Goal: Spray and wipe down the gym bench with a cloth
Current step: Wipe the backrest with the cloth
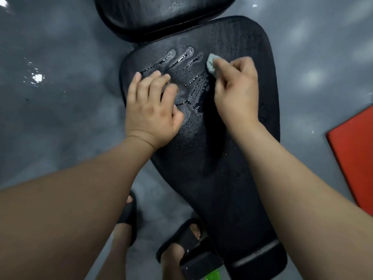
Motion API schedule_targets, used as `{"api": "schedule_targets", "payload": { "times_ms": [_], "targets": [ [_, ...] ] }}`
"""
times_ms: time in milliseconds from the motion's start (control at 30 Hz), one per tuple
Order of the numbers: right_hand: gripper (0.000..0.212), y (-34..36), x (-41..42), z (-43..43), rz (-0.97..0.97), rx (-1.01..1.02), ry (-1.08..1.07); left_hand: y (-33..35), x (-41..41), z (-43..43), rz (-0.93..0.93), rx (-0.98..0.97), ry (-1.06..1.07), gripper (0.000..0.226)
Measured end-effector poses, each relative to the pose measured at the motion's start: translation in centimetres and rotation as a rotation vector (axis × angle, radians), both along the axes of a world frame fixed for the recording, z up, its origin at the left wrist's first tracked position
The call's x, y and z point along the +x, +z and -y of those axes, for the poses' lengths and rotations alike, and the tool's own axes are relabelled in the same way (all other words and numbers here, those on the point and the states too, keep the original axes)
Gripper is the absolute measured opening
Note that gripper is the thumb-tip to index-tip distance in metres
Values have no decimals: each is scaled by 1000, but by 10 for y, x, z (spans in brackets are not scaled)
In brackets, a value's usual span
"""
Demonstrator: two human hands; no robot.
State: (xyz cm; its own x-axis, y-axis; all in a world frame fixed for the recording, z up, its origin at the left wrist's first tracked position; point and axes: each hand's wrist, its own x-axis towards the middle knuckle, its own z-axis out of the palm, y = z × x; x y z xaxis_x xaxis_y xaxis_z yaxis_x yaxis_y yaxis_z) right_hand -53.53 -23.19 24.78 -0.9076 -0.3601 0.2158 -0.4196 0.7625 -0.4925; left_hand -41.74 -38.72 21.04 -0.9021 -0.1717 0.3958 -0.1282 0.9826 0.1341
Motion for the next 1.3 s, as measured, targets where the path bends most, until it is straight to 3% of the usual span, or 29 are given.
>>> {"api": "schedule_targets", "payload": {
  "times_ms": [67,167,233,400,567,733,900,1033,1100,1233,1300],
  "targets": [
    [33,-2,12,6,-10,14,17,-2,1,1,-5,0,-8,39],
    [37,2,33,-4,6,90,267,-2,1,2,5,1,-16,41],
    [34,4,24,-15,9,135,317,-3,1,1,9,3,-11,42],
    [34,1,-11,2,-10,44,-79,-6,0,1,4,-4,1,42],
    [37,4,1,19,-32,68,238,-7,-1,2,15,-13,-8,45],
    [38,0,-20,20,-40,-33,-98,-8,0,3,12,-18,-5,43],
    [40,7,-9,38,-67,55,317,-8,0,2,18,-15,-4,43],
    [40,5,-37,32,-52,-12,-14,-8,-1,3,17,-12,-5,43],
    [41,5,-34,41,-61,-18,-74,-8,0,3,17,-10,-7,43],
    [42,7,-15,57,-85,29,306,-8,1,3,23,-5,-10,42],
    [40,7,-26,51,-99,53,298,-8,0,3,25,-1,-16,42]
  ]
}}
